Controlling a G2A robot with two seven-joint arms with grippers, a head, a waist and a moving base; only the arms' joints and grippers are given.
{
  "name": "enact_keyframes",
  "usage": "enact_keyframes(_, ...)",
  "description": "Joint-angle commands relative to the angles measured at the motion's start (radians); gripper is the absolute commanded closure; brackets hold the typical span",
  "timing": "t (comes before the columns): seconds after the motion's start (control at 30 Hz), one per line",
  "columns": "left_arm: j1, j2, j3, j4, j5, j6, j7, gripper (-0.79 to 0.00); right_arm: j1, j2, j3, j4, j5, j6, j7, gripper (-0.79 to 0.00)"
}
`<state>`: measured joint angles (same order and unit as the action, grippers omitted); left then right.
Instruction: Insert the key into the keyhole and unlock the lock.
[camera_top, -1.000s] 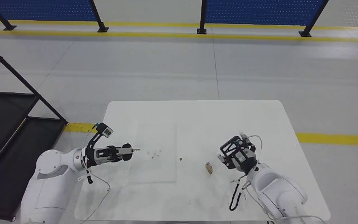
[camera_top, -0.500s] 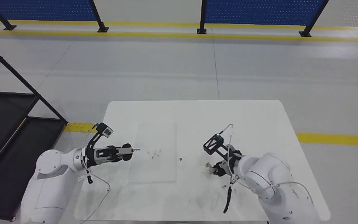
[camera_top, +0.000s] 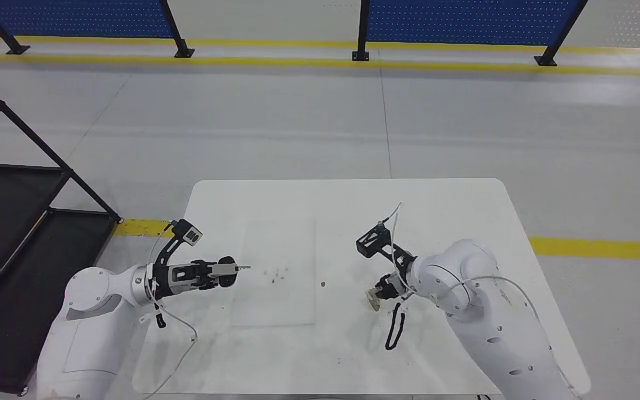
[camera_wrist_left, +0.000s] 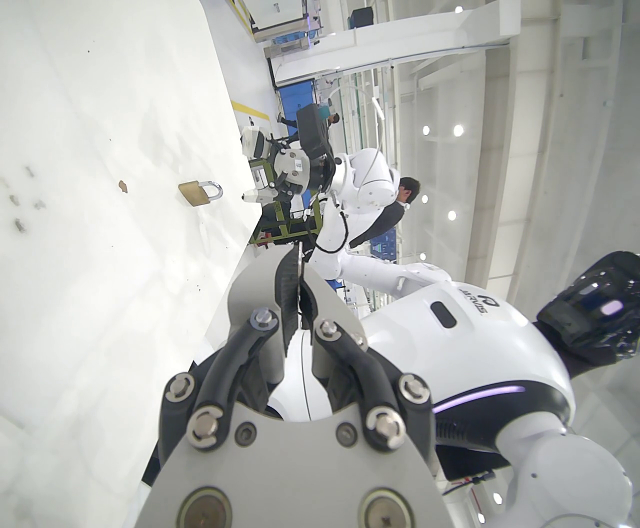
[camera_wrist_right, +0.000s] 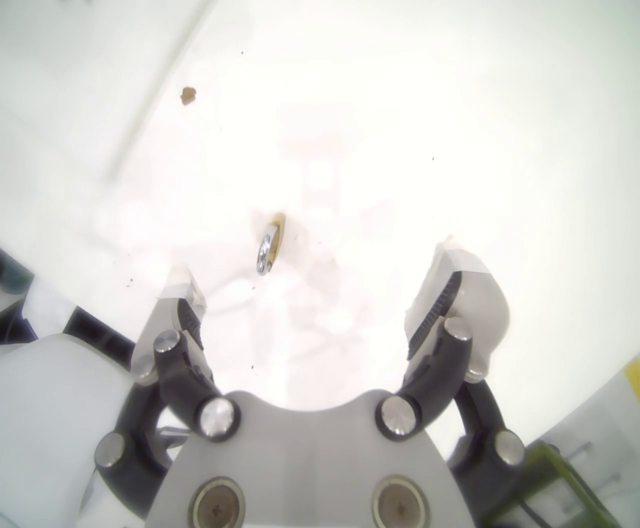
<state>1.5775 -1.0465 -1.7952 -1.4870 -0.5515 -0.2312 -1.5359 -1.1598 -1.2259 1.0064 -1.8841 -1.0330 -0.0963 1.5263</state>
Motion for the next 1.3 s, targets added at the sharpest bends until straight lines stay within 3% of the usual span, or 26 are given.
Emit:
enact_keyframes(0.0, 0.000, 0.000, 0.000, 0.000, 0.000, 0.000, 0.000, 0.000, 0.000, 0.000, 0.000, 0.000, 0.000, 0.000, 0.000, -0.785)
enact_keyframes(0.3, 0.000, 0.000, 0.000, 0.000, 0.000, 0.000, 0.000, 0.000, 0.003, -0.003, -0.055, 0.035, -0.030, -0.016, 0.005, -0.785)
enact_keyframes(0.97, 0.000, 0.000, 0.000, 0.000, 0.000, 0.000, 0.000, 0.000, 0.200, -0.014, -0.322, 0.254, 0.090, 0.067, 0.010, -0.785)
enact_keyframes(1.03, 0.000, 0.000, 0.000, 0.000, 0.000, 0.000, 0.000, 0.000, 0.213, -0.010, -0.337, 0.267, 0.109, 0.072, 0.010, -0.616)
enact_keyframes(1.07, 0.000, 0.000, 0.000, 0.000, 0.000, 0.000, 0.000, 0.000, 0.219, -0.007, -0.344, 0.273, 0.118, 0.076, 0.010, -0.471)
enact_keyframes(1.1, 0.000, 0.000, 0.000, 0.000, 0.000, 0.000, 0.000, 0.000, 0.225, -0.005, -0.350, 0.279, 0.128, 0.080, 0.010, -0.388)
enact_keyframes(1.27, 0.000, 0.000, 0.000, 0.000, 0.000, 0.000, 0.000, 0.000, 0.250, 0.008, -0.376, 0.290, 0.166, 0.100, 0.010, -0.336)
